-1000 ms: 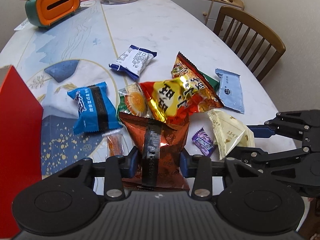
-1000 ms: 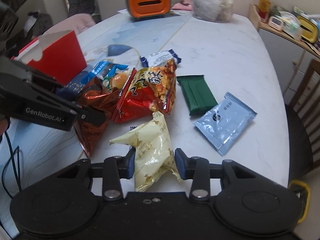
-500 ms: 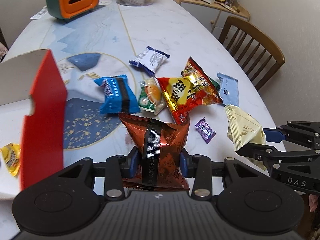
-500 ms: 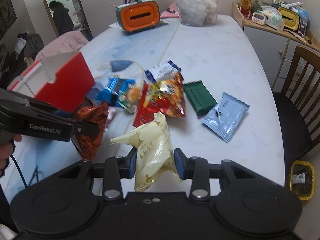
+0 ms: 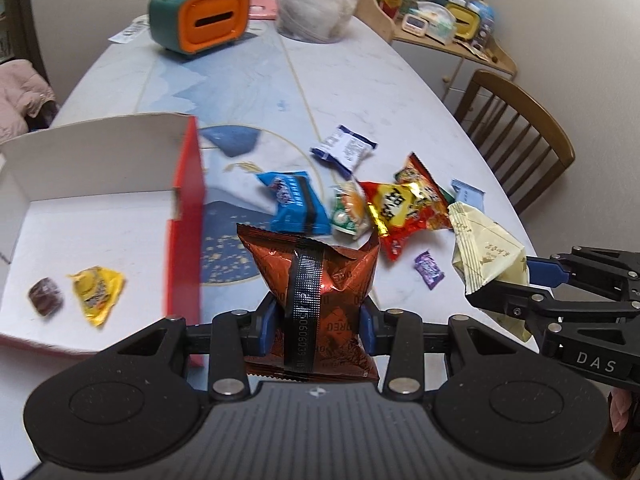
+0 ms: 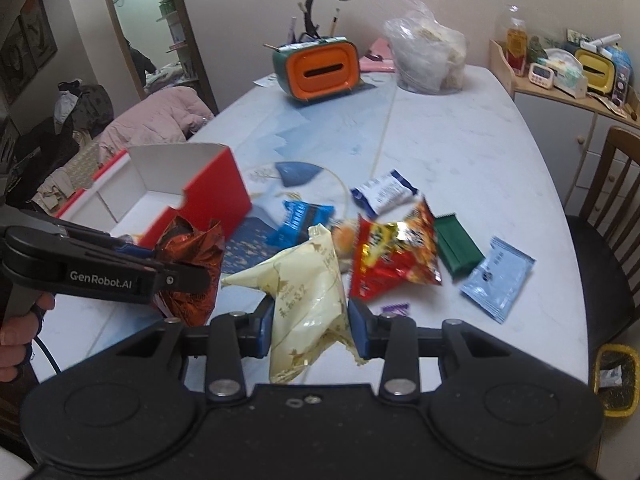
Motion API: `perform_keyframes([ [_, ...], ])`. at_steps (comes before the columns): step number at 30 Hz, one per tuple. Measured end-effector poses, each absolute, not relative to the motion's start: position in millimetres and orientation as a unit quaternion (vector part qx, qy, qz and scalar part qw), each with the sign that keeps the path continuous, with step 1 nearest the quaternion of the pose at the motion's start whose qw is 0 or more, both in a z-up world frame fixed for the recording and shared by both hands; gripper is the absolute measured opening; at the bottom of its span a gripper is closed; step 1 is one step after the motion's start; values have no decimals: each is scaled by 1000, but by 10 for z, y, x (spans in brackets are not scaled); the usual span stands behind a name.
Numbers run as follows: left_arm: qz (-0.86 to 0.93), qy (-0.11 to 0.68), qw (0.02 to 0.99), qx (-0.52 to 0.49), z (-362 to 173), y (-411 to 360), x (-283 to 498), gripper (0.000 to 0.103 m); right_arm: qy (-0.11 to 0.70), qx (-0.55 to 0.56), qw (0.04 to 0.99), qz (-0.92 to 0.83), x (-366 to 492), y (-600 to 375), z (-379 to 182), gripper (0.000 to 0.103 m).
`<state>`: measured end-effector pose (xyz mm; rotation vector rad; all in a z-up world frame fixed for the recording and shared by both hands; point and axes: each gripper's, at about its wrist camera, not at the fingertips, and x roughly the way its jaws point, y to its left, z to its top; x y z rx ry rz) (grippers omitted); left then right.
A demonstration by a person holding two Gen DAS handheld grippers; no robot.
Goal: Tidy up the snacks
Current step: 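Carry both bags into the red box and open both grippers to release them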
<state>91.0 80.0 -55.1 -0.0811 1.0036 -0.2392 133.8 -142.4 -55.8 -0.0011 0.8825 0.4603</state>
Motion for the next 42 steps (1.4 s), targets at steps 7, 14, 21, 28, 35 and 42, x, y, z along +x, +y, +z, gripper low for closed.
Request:
perform_keyframes([
  [7,-90,461,881,-54,-361,1185,839,39,420,4,876,237,1364,-1096,-444,37],
  [14,-63,435,896,-62,-157,1621,798,39,422,10,873,243,1463,-736,-393,37],
  [21,-37,424,903,-63,-65,2035,828,39,413,3,873,261,1519,-349,-326,37],
  [28,-12,421,905,-56,-53,2411,879,39,404,-13,871,278,1643,83,-307,37],
  [35,21,429,902,-47,-131,2826,1008,39,408,-28,865,290,1791,493,-373,37],
  [42,49,457,887,-39,-347,3203,1239,39,427,-61,857,281,1960,883,-575,37],
])
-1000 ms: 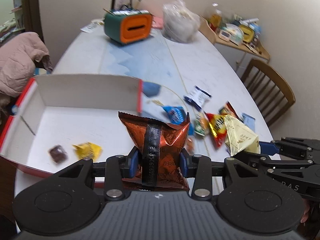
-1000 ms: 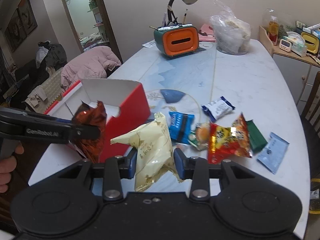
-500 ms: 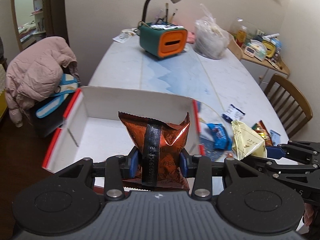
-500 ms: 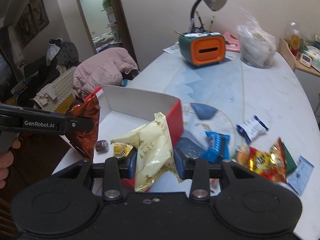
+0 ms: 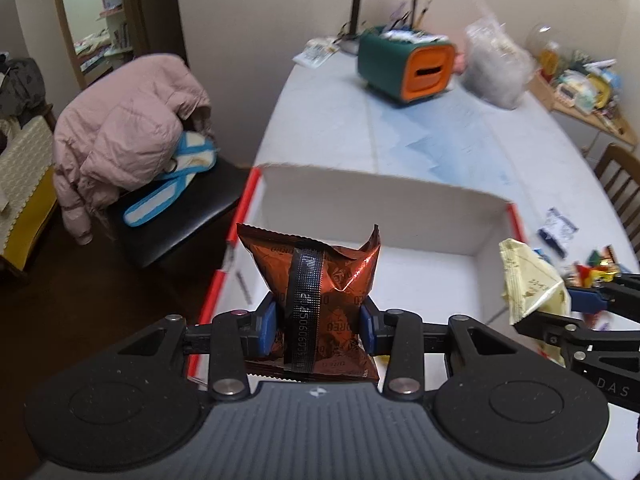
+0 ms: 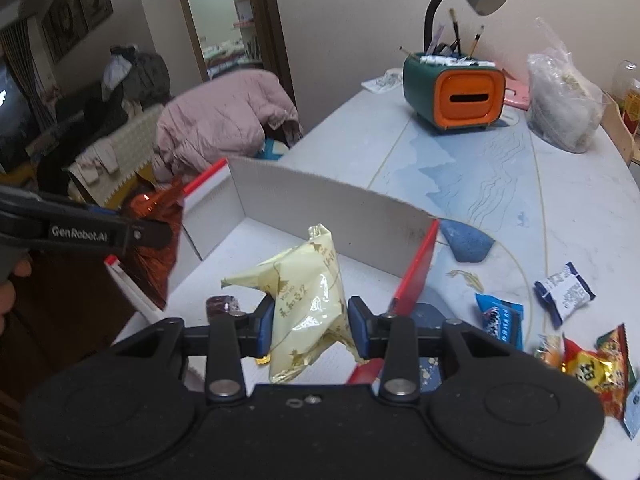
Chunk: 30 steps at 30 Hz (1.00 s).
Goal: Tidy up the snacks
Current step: 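Carry both bags into the red box and open both grippers to release them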
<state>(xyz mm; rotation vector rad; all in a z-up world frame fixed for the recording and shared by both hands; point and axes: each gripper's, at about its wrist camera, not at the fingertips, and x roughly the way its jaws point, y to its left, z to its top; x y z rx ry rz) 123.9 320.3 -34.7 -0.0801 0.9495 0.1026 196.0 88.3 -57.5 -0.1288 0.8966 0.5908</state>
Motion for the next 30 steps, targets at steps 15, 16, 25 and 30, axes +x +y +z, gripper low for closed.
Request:
perform_keyframes([
  [15,42,516,855,17,-864,3180,1672,39,470,-122,833,265,2110,1311,-1079,37],
  [16,41,519,853,23,-898,3160,1686,39,471,-126,832,265,2118,1326,-1095,37],
  [25,33,542,839,42,-1096,3114,1767,40,467,-150,834,253,2141,1415,-1131,37],
  [30,32,545,836,43,-1138,3116,1772,39,466,-156,834,251,2130,1438,-1141,39],
])
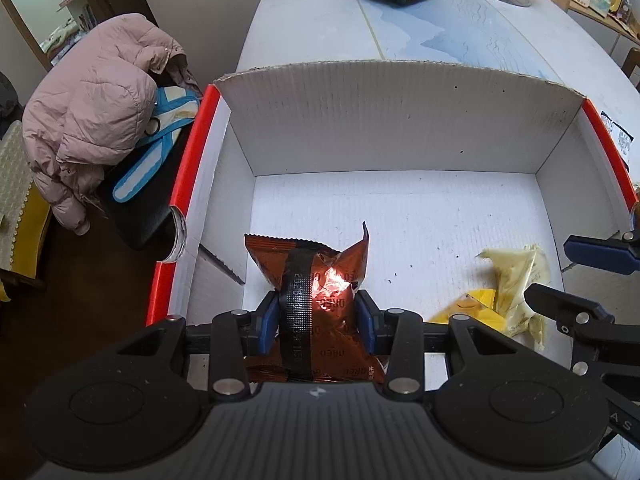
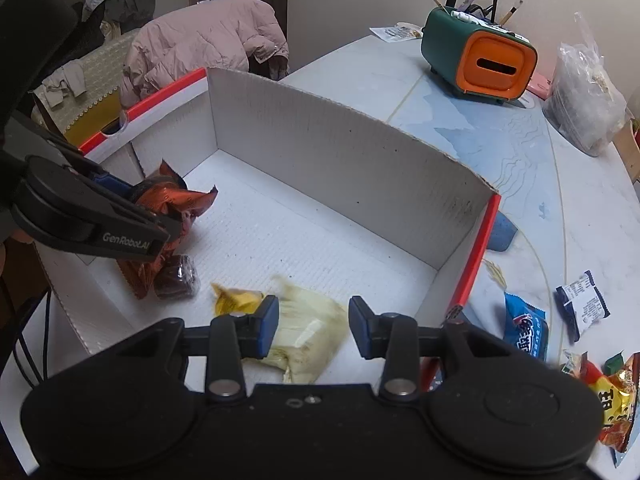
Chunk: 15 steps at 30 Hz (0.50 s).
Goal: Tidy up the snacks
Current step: 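Carry both bags into the red box and open both grippers to release them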
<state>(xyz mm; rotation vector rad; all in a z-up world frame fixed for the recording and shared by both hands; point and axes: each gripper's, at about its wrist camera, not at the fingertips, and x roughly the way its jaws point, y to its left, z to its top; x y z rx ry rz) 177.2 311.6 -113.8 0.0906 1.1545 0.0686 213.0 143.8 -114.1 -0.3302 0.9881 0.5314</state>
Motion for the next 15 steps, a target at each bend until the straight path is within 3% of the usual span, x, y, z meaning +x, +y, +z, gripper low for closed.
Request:
perform_keyframes([
  [5,30,541,840,40,-1122,3108,1742,41,466,-145,834,255,2126,1418,-1125,40],
  [12,27,527,849,39,-1047,3094,1637,54,462,-133,836,265,2078,1385,-1074,45],
  [15,23,519,854,34,-982,3096,1583,55,461,-121,837,269,2054,1350,-1038,48],
])
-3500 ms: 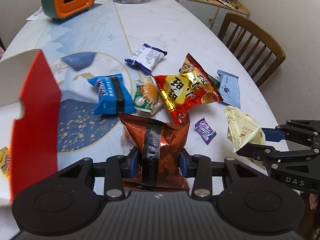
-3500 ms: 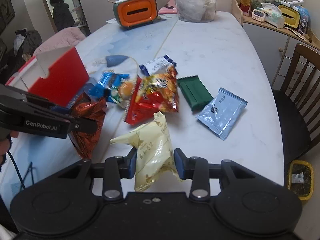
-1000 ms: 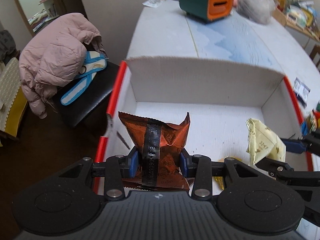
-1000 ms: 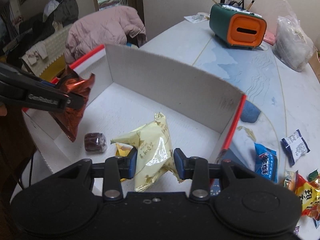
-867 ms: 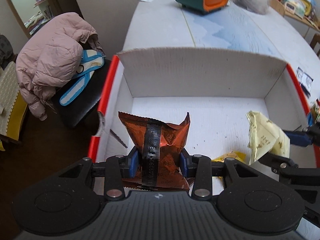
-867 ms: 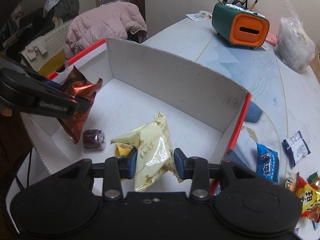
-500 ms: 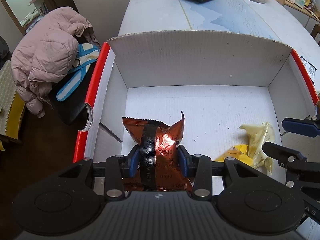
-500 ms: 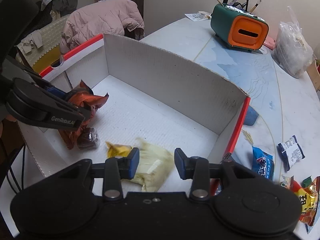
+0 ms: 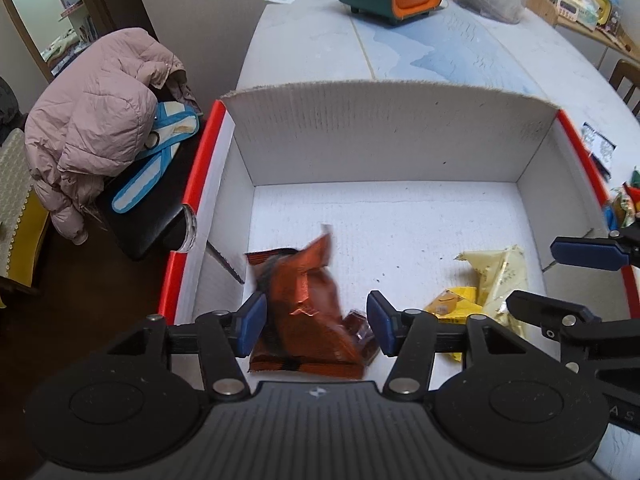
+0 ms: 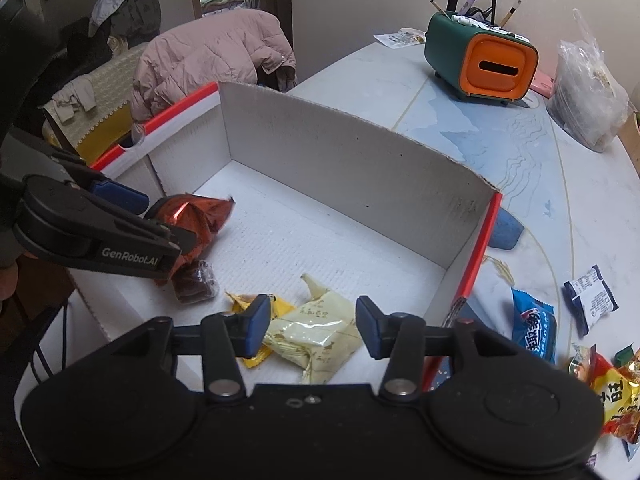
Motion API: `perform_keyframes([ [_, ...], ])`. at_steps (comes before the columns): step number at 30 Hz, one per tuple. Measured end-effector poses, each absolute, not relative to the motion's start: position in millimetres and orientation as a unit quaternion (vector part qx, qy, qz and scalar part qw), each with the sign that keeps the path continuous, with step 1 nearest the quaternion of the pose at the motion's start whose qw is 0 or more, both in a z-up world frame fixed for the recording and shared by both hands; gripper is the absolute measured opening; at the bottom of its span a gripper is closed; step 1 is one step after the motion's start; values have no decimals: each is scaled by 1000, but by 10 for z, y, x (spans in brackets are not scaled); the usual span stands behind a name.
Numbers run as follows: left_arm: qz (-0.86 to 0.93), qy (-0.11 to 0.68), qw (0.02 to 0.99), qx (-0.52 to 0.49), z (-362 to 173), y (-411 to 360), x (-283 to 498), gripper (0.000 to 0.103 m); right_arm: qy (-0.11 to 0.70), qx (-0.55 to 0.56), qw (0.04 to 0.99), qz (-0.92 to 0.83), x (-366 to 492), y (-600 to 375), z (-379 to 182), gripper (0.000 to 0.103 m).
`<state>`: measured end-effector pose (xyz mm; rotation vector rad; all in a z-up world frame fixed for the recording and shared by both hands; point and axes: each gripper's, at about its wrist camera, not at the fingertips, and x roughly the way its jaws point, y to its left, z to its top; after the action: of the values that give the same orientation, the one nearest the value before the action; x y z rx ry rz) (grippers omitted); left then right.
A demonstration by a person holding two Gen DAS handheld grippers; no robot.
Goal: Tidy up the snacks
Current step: 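Carry both bags into the red box and open both grippers to release them, then move both grippers back toward the remaining snacks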
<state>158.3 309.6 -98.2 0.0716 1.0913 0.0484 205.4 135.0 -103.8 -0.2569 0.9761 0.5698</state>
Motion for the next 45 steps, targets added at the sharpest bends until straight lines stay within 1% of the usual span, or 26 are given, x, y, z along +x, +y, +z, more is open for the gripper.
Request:
perform_keyframes([
  [3,20,508,861,29,-889,3082,1497,55,457,-110,840,273,2021,1297,-986,56],
  [8,8,483,875,19,-702,3050,1338,59,448,-87,845,280,1959,1189,-866,62],
  [11,-2,468,884,12,-596,3026,1243,67,441,-74,847,287,1906,1125,-780,65],
  [15,-15,454,891,-4,-470,2998,1155,67,429,-59,853,292,1836,1027,-658,73],
  [17,-21,446,895,-9,-414,2964,1100,67,424,-50,854,297,1804,972,-599,75],
  [19,-17,430,903,-10,-350,2927,1045,67,418,-41,856,299,1771,913,-548,83],
  [26,-35,384,922,-25,-158,2737,892,72,393,-18,869,299,1654,640,-365,87],
  [28,-46,378,924,-28,-117,2660,874,73,386,-9,876,290,1626,532,-324,98],
  [31,-60,374,925,-32,-88,2532,867,76,377,4,882,284,1586,357,-274,99],
  [38,-96,382,918,-41,-144,2139,882,76,371,8,893,255,1480,-144,-268,102],
  [45,-127,391,911,-32,-252,1632,881,77,383,8,899,213,1402,-702,-386,103],
])
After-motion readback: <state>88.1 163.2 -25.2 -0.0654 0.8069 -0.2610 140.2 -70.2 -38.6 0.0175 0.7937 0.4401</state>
